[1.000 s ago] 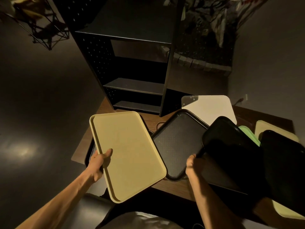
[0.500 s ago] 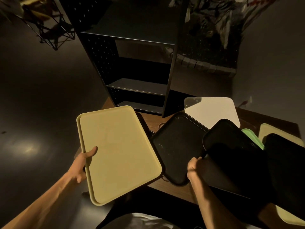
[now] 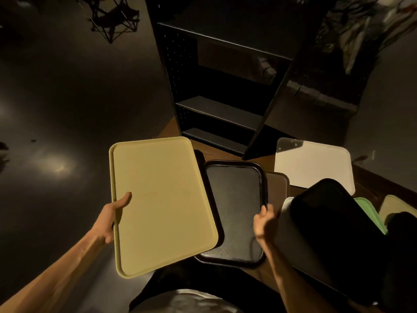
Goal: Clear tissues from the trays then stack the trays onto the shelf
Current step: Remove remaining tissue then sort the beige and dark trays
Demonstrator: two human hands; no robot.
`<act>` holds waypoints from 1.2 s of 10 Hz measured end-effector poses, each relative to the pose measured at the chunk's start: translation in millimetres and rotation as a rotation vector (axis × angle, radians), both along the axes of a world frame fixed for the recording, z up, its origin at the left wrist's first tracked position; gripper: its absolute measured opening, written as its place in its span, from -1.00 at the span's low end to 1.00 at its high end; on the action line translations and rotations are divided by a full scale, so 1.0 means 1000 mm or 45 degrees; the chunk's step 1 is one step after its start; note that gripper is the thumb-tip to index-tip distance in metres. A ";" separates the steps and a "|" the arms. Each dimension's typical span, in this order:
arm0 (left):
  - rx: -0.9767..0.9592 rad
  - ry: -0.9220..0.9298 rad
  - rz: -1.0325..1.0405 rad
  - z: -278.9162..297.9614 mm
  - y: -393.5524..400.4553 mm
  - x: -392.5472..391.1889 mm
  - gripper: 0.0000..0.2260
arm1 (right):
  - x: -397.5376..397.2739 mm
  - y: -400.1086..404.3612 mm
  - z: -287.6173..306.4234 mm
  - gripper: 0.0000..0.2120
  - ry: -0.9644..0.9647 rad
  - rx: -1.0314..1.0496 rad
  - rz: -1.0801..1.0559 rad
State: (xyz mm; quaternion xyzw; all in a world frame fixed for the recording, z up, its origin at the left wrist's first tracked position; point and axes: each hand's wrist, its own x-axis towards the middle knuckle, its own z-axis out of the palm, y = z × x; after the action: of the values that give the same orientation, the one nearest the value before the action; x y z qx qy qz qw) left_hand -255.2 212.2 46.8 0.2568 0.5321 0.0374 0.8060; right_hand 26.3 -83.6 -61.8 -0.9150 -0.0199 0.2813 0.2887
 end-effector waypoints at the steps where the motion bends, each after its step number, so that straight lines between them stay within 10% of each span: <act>1: 0.026 0.014 0.030 0.002 -0.009 -0.006 -0.65 | 0.006 0.016 0.001 -0.57 -0.014 -0.026 0.153; 7: -0.074 0.194 0.277 -0.038 -0.001 -0.073 -0.62 | 0.044 0.175 0.000 -0.60 0.091 -0.037 0.916; 10: -0.246 0.142 0.381 -0.065 0.016 -0.072 -0.59 | 0.052 0.231 -0.023 -0.66 -0.142 -0.077 1.210; 11: -0.151 0.171 0.358 -0.038 0.020 -0.040 -0.85 | 0.053 0.239 -0.048 -0.59 -0.300 0.023 1.173; 12: -0.140 0.123 0.380 -0.053 0.019 -0.044 -0.65 | 0.045 0.243 -0.061 -0.58 -0.277 -0.100 1.287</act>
State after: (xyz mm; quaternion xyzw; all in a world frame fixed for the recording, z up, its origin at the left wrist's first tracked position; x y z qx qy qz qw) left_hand -299.3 231.7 -6.7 0.1319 0.6037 0.1149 0.7778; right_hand 71.5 159.0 -122.4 -0.8253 -0.4785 0.2894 0.0783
